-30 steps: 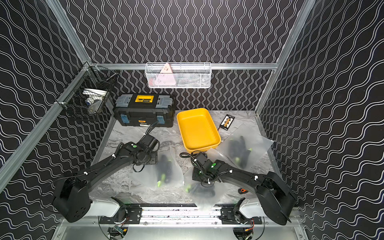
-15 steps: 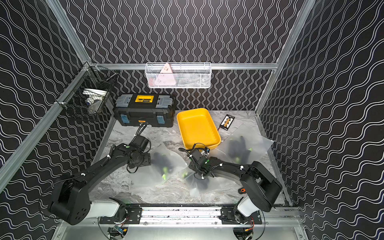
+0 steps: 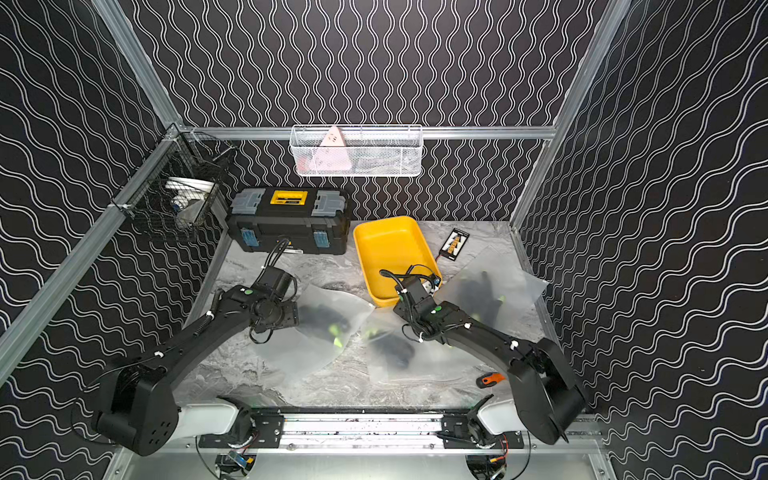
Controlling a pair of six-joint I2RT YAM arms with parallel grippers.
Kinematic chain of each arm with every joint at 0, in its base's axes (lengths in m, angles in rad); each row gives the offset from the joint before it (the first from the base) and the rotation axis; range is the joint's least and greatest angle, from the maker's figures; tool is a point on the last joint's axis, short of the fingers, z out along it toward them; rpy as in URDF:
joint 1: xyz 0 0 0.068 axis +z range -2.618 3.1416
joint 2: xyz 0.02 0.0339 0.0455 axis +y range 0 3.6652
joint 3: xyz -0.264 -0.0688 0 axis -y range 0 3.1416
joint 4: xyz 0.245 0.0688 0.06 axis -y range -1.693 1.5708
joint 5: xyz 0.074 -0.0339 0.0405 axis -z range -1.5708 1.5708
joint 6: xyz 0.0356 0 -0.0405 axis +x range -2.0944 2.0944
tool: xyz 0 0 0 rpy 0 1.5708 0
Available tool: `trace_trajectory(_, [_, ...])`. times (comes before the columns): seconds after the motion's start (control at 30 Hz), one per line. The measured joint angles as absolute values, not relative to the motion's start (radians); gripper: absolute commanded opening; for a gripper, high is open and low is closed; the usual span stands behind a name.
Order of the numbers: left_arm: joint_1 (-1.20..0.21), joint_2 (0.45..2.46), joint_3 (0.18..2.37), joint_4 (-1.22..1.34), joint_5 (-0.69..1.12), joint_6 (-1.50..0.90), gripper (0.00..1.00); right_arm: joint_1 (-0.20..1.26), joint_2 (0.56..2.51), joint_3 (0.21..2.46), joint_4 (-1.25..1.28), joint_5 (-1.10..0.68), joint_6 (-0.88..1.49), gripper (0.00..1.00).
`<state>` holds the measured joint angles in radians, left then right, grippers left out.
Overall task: Place the eggplant in a zip-top bag and seal the zipper
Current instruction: Adjust the zipper food storage bag at the center of the board, then reset both arms
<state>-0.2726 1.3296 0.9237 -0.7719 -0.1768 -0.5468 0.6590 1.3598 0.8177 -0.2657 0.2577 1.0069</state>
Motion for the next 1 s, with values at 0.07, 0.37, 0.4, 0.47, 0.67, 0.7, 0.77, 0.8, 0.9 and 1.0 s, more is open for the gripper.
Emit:
trace_trajectory(0.07, [-0.273, 1.332, 0.924, -0.771, -0.168, -0.547, 0.71, 0.659, 1.338, 0.815, -0.272, 0.244, 0.972, 0.55])
trace_trajectory(0.37, [-0.273, 1.247, 0.917, -0.664, -0.221, -0.551, 0.99, 0.650, 1.304, 0.828, -0.338, 0.241, 0.728, 1.00])
trace_trajectory(0.4, [-0.272, 1.242, 0.920, -0.643, -0.244, -0.551, 0.99, 0.640, 1.286, 0.823, -0.339, 0.255, 0.701, 1.00])
trace_trajectory(0.47, [-0.272, 1.250, 0.930, -0.595, -0.298, -0.545, 0.99, 0.594, 1.244, 0.815, -0.337, 0.291, 0.637, 1.00])
trace_trajectory(0.67, [-0.260, 1.301, 0.837, -0.347, -0.489, -0.444, 0.98, 0.467, 1.147, 0.735, -0.223, 0.426, 0.404, 1.00])
trace_trajectory(0.7, [-0.258, 1.298, 0.797, -0.292, -0.514, -0.419, 0.98, 0.446, 1.137, 0.716, -0.193, 0.435, 0.360, 1.00])
trace_trajectory(0.77, [-0.254, 1.292, 0.696, -0.155, -0.557, -0.354, 0.98, 0.373, 1.130, 0.675, -0.112, 0.467, 0.281, 1.00])
trace_trajectory(0.8, [-0.252, 1.299, 0.665, -0.104, -0.572, -0.327, 0.97, 0.336, 1.131, 0.658, -0.075, 0.476, 0.249, 1.00])
trace_trajectory(0.9, [-0.242, 1.357, 0.612, 0.042, -0.614, -0.255, 0.96, 0.208, 1.163, 0.614, 0.025, 0.480, 0.180, 1.00])
trace_trajectory(1.0, [-0.236, 1.384, 0.546, 0.190, -0.627, -0.196, 0.99, 0.069, 1.196, 0.563, 0.125, 0.451, 0.168, 1.00])
